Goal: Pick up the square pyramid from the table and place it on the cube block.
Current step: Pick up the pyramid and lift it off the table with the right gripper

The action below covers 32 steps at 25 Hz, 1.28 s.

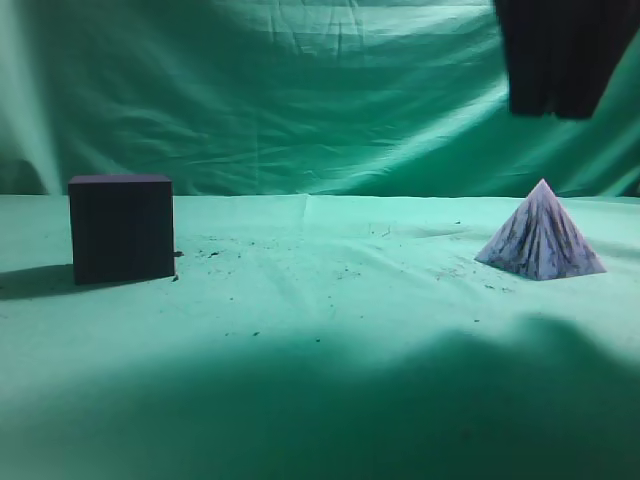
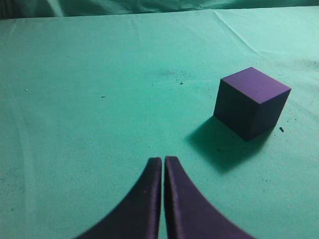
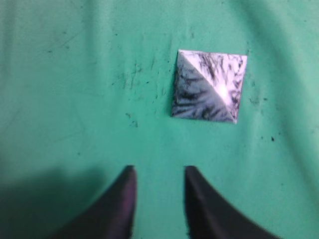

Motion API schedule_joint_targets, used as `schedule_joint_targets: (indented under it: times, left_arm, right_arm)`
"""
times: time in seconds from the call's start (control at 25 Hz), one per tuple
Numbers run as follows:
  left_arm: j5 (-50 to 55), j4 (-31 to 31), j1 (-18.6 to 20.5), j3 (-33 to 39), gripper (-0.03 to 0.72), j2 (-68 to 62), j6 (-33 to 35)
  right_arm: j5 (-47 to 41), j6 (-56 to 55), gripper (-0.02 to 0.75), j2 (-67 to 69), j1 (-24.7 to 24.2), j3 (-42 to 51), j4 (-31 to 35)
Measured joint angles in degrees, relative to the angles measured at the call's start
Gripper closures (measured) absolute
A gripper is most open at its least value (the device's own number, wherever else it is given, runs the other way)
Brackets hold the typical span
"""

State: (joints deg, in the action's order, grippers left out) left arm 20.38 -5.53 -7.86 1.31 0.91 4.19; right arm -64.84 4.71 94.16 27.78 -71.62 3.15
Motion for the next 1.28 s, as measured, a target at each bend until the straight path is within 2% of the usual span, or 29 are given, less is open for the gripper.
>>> schedule_joint_targets:
  times: [0.16,0.24,0.36,0.6,0.88,0.92,0.96,1.0,1.08,1.12,1.16,1.2,1.28]
  left_arm:
    - [0.0,0.0,0.0,0.0,0.688,0.0,0.0]
    - [0.0,0.0,0.0,0.0,0.688,0.0,0.0]
    - [0.0,0.0,0.0,0.0,0.688,0.0,0.0]
    - [0.0,0.0,0.0,0.0,0.688,0.0,0.0]
    - [0.0,-0.1,0.0,0.0,0.688,0.0,0.0]
    - [0.0,-0.2,0.0,0.0,0.688,0.0,0.0]
    - [0.0,-0.3,0.0,0.0,0.688,0.0,0.0]
    - [0.0,-0.6,0.0,0.0,0.688,0.0,0.0]
    - [0.0,-1.1,0.0,0.0,0.688,0.0,0.0]
    - [0.0,-1.1,0.0,0.0,0.688,0.0,0.0]
    - [0.0,-1.1,0.0,0.0,0.688,0.0,0.0]
    - [0.0,-1.1,0.0,0.0,0.688,0.0,0.0]
    - [0.0,-1.1,0.0,0.0,0.688,0.0,0.0]
  right_arm:
    - [1.6,-3.8,0.162,4.9,0.0,-1.5,-2.0]
    - [3.3,-7.4,0.090,6.6,0.0,-1.6,-4.0]
    - [5.2,-9.9,0.093,8.9,0.0,-1.6,-6.1]
    - [9.1,-10.4,0.093,13.8,-0.1,-2.0,-6.3]
    - [11.6,-10.5,0.093,18.3,-3.7,-2.5,-4.8]
    - [11.5,-10.5,0.154,18.6,-4.0,-2.7,-4.0]
    - [11.4,-10.5,0.153,18.9,-4.0,-2.8,-3.6]
    - [11.3,-10.5,0.214,19.0,-4.0,-2.9,-3.5]
    - [11.1,-10.5,0.286,19.3,-4.0,-3.2,-3.5]
    - [10.8,-10.4,0.307,19.3,-4.0,-3.3,-3.5]
    - [10.7,-10.3,0.290,19.3,-4.0,-3.3,-3.6]
    - [10.6,-10.2,0.342,19.3,-4.0,-3.3,-3.9]
    - [9.5,-10.2,0.332,19.4,-4.0,-4.1,-4.4]
